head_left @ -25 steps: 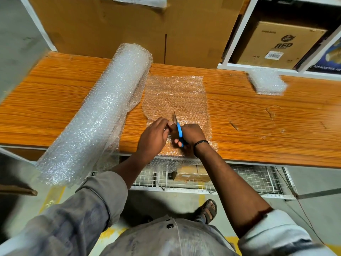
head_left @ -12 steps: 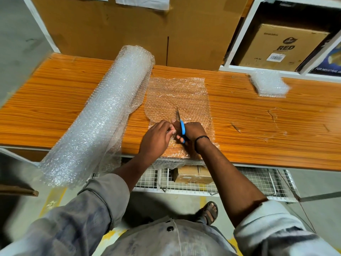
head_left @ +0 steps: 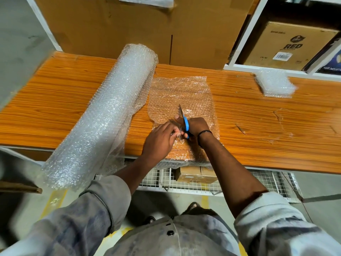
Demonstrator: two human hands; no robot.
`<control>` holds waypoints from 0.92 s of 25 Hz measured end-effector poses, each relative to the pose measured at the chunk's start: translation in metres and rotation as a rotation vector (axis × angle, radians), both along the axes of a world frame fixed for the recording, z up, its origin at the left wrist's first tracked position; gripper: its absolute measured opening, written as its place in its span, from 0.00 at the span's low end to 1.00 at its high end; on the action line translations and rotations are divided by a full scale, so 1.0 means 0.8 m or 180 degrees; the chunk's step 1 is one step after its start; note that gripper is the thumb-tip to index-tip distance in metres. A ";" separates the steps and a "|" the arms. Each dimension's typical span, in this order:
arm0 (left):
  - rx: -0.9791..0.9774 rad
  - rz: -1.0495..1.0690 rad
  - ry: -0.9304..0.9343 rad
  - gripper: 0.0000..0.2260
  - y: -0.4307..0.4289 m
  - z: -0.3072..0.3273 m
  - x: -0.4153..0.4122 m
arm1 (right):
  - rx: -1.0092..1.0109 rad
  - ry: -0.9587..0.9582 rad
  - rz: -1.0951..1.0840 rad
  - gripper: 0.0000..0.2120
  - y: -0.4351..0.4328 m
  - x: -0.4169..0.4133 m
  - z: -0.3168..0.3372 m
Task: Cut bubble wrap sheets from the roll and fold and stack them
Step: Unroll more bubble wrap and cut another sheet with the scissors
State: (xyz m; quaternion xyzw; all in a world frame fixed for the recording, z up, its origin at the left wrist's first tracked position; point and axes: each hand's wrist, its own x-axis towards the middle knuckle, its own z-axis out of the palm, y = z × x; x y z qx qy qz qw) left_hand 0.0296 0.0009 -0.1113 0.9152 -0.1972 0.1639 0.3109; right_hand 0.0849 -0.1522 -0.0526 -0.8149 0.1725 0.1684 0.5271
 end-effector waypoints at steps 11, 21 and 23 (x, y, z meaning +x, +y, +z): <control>-0.0460 0.0794 0.0315 0.12 -0.017 0.029 0.101 | 0.0752 0.0104 -0.0173 0.23 -0.011 0.002 -0.003; -0.0011 0.0882 0.0333 0.13 -0.020 0.003 0.121 | 0.1052 0.0352 0.0084 0.24 -0.023 0.014 0.004; -0.0087 0.0827 0.0241 0.11 -0.021 0.002 0.119 | 0.1028 0.0331 0.0114 0.26 -0.023 0.023 0.005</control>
